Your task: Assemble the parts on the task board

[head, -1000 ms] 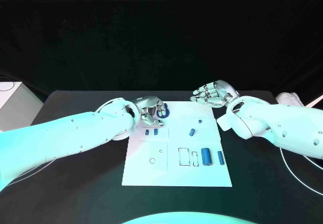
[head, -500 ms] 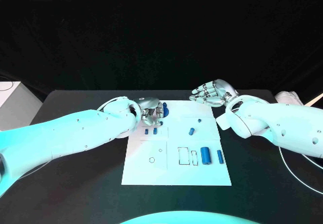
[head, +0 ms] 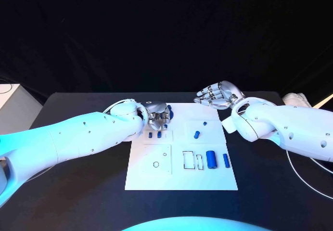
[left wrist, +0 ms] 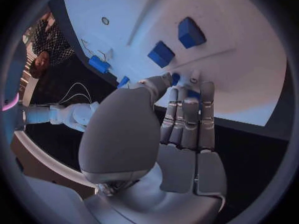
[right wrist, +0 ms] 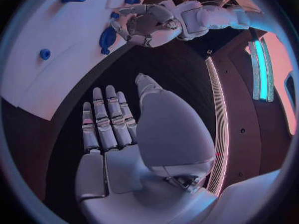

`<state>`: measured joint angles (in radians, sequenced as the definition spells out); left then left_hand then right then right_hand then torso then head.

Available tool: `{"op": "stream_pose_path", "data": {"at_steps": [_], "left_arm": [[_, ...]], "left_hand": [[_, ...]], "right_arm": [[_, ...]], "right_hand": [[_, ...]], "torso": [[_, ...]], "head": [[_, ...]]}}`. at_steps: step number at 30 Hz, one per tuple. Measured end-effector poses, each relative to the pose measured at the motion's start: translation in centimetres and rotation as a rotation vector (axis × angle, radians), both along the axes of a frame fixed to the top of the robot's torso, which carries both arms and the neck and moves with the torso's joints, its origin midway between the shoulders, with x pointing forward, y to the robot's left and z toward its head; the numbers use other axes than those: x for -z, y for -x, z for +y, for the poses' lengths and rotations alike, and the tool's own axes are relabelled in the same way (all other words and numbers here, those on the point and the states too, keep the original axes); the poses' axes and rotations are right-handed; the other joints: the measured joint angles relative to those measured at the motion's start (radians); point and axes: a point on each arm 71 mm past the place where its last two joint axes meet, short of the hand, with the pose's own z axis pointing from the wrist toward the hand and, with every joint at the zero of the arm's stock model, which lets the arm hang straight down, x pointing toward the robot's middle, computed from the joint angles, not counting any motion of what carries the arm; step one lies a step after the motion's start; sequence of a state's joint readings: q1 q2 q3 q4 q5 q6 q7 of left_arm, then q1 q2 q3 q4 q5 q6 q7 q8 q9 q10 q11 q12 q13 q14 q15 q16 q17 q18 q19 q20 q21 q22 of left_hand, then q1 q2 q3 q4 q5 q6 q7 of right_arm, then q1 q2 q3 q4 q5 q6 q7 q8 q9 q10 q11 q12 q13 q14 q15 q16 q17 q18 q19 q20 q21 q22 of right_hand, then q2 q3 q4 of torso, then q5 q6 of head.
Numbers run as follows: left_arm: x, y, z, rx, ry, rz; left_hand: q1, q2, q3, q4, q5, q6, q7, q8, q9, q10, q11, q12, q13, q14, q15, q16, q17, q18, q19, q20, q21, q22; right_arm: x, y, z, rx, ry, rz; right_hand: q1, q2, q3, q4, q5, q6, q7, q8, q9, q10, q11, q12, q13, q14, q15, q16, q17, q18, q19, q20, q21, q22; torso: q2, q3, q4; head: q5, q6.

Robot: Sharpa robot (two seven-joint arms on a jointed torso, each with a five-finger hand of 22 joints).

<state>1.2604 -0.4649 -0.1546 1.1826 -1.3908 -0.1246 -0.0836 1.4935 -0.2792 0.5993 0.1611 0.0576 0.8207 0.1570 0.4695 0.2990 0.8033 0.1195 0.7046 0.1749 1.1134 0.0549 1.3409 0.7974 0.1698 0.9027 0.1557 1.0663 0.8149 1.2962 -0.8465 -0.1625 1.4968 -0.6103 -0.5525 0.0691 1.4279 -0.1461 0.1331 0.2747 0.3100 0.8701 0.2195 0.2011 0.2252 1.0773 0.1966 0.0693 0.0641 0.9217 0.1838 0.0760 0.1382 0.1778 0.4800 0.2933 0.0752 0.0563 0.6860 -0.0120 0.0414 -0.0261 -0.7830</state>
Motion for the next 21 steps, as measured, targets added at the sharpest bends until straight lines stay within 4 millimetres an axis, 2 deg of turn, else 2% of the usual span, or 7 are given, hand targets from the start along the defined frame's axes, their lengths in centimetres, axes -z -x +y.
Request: {"op": "stream_pose_path", "data": {"at_steps": [15, 21], "left_arm": [[0.24, -0.18, -0.16, 0.002, -0.022, 0.020], [0.34, -0.28, -0.29, 0.001, -0.031, 0.029]], "left_hand": [[-0.021, 0.012, 0.058, -0.052, 0.000, 0.041, -0.002, -0.006, -0.009, 0.041, -0.009, -0.025, -0.020, 0.031, -0.008, 0.037, 0.027, 0.000, 0.032, -0.007, 0.048, 0.058], [-0.031, 0.013, 0.065, -0.059, 0.000, 0.041, -0.002, -0.012, -0.012, 0.041, -0.009, -0.037, -0.024, 0.031, -0.008, 0.038, 0.023, 0.000, 0.032, -0.007, 0.053, 0.063]], "right_arm": [[-0.03, 0.05, 0.00, -0.001, -0.001, 0.000], [-0.04, 0.07, -0.01, -0.001, -0.001, 0.000]], "right_hand": [[0.000, 0.000, 0.000, 0.000, 0.000, 0.000, 0.000, -0.004, -0.001, 0.000, 0.000, 0.000, 0.000, 0.000, 0.000, 0.000, 0.000, 0.000, 0.000, 0.000, 0.000, 0.000], [0.000, 0.000, 0.003, 0.003, 0.000, 0.000, 0.000, -0.004, -0.001, 0.000, 0.000, 0.000, 0.000, 0.000, 0.000, 0.000, -0.001, 0.000, 0.000, 0.000, 0.000, 0.000]], "torso": [[-0.001, 0.0007, 0.0008], [-0.001, 0.0004, 0.0000]], "head": [[-0.004, -0.003], [-0.007, -0.003]]}}
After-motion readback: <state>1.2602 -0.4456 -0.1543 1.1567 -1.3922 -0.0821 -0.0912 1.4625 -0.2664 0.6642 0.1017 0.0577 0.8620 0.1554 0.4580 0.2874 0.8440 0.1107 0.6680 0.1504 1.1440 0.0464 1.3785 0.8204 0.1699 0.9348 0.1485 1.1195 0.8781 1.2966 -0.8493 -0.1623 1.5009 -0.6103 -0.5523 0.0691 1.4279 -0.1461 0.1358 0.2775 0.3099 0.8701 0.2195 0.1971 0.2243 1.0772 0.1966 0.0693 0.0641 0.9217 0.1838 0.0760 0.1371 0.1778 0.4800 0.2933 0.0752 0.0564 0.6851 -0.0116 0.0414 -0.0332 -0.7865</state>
